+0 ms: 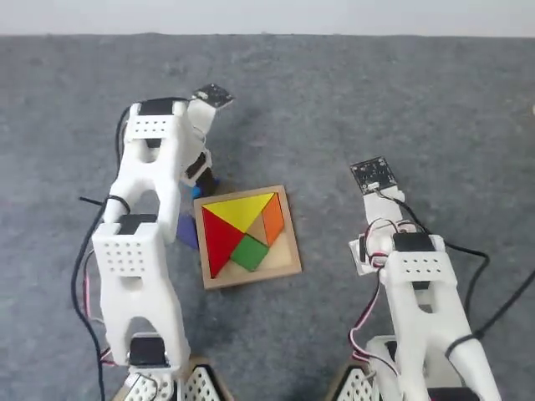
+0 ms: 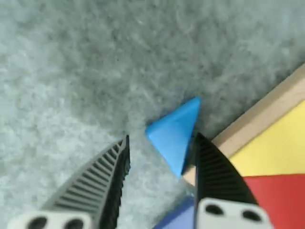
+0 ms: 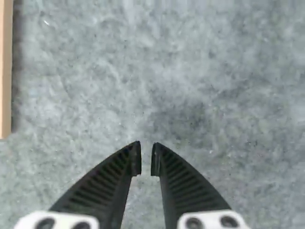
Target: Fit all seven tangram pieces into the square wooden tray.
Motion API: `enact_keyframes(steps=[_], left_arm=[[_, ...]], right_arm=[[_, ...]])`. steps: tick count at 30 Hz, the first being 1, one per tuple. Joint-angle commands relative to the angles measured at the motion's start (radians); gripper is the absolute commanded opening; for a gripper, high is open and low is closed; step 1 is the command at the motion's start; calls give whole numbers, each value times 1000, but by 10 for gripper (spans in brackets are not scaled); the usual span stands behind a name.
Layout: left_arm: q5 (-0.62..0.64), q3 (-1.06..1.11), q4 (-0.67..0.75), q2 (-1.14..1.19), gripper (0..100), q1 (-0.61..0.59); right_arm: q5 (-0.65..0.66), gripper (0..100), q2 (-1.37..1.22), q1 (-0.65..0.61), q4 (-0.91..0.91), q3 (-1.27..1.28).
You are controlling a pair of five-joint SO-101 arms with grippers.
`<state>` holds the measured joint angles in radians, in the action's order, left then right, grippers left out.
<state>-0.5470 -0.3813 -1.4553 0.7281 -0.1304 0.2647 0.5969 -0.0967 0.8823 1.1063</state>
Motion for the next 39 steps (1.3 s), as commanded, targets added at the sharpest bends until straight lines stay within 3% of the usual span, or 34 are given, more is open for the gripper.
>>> enact_keyframes(steps=[1,18,24,30,36,39], left_arm=[[-35,-47,-9,15,213,0],[-204,-79,-31,91,205,25],[-204,-105,-97,100,66,25],[-198,-151,-132,81,55,23],[-164,-420,-307,8,55,43],[-144,-380,-305,-103,55,72]], right_arm=[[11,55,-2,12,-16,-6],[11,55,-2,12,-18,-6],[9,55,-2,12,-30,-6],[8,55,-2,12,-30,-6],[6,55,-2,12,-30,-6],[8,55,-2,12,-31,-6]])
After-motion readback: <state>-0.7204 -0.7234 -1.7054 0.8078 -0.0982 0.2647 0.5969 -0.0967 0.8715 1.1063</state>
